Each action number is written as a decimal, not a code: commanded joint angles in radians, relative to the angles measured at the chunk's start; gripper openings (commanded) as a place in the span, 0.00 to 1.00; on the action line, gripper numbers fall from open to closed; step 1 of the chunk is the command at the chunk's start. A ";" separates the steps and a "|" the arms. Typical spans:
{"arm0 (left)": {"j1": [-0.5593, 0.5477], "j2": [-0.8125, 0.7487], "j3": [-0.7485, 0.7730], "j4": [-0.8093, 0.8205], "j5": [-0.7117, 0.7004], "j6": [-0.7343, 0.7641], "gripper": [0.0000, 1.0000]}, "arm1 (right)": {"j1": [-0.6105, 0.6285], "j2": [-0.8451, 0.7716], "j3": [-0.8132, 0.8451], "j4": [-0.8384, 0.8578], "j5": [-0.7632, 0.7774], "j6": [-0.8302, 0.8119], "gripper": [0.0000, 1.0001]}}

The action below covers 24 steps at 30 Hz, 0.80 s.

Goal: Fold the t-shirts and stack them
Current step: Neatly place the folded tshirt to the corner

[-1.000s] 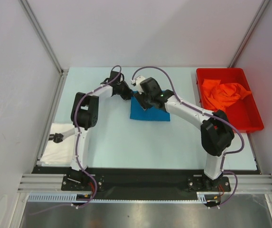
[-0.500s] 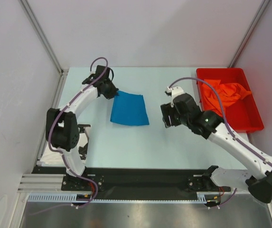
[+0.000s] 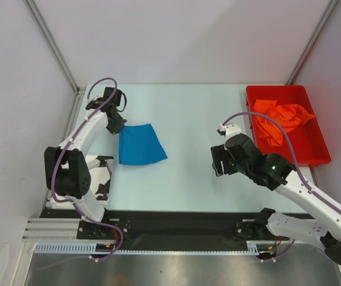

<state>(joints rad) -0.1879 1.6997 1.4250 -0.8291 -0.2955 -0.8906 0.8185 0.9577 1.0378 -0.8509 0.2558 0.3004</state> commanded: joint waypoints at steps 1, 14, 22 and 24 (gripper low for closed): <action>0.063 -0.130 0.008 -0.076 -0.105 -0.030 0.00 | 0.008 -0.019 0.025 -0.025 0.028 0.013 0.71; 0.251 -0.189 0.017 -0.228 -0.149 -0.027 0.00 | 0.033 -0.004 0.038 -0.016 0.008 0.005 0.72; 0.344 -0.222 0.038 -0.186 -0.166 0.035 0.00 | 0.044 -0.005 0.038 -0.025 -0.006 0.003 0.73; 0.373 -0.215 0.051 -0.194 -0.171 0.038 0.00 | 0.048 -0.004 0.033 -0.028 -0.006 0.003 0.72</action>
<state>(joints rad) 0.1413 1.5070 1.4193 -1.0267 -0.4267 -0.8810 0.8566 0.9562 1.0382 -0.8665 0.2527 0.3027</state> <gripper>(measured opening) 0.047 0.723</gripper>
